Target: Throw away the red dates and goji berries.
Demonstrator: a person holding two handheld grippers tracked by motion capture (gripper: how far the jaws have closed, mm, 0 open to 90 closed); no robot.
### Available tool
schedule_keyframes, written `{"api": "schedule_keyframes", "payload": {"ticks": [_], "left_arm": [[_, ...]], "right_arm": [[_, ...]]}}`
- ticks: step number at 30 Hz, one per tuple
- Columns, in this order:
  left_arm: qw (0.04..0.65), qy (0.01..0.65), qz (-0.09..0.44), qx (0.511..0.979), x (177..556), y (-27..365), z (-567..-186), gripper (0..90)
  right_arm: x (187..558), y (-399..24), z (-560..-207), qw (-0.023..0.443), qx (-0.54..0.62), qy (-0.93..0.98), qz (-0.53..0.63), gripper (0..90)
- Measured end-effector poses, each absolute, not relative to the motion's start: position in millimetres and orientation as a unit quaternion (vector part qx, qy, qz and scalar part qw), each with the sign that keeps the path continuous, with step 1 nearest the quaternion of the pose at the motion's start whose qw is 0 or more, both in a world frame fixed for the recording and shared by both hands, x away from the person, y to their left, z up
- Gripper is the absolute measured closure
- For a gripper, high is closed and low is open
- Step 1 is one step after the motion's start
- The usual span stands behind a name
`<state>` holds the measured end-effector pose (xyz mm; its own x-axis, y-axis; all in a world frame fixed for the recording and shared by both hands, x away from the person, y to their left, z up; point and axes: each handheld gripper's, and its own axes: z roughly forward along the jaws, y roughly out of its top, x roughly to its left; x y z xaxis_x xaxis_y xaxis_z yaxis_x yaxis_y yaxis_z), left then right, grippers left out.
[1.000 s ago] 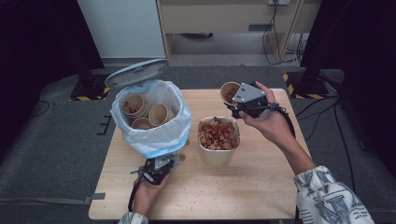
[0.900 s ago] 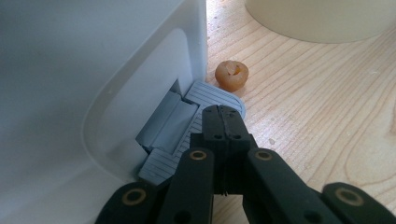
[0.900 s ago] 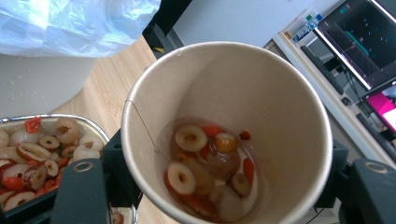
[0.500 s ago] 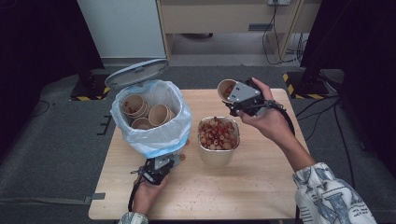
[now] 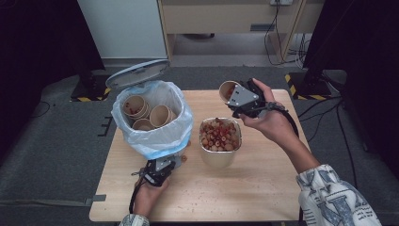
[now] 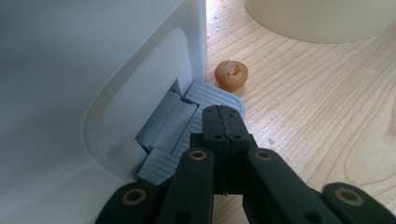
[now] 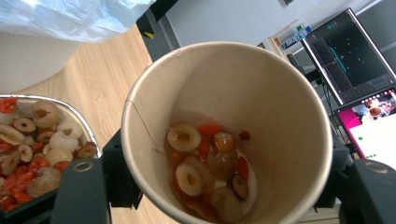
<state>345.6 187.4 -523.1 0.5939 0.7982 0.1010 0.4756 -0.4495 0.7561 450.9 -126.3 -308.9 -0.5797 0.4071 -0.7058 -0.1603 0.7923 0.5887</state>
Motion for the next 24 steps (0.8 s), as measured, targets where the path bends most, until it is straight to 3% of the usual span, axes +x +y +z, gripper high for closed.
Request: {"api": "schedule_keyframes", "payload": {"ticks": [24], "left_arm": [[0.355,0.389,0.227,0.819,345.6,187.5,-523.3,89.9]], "right_arm": [[452.7,-137.3,-301.5,0.459,0.077,0.829,0.309,30.5]]}}
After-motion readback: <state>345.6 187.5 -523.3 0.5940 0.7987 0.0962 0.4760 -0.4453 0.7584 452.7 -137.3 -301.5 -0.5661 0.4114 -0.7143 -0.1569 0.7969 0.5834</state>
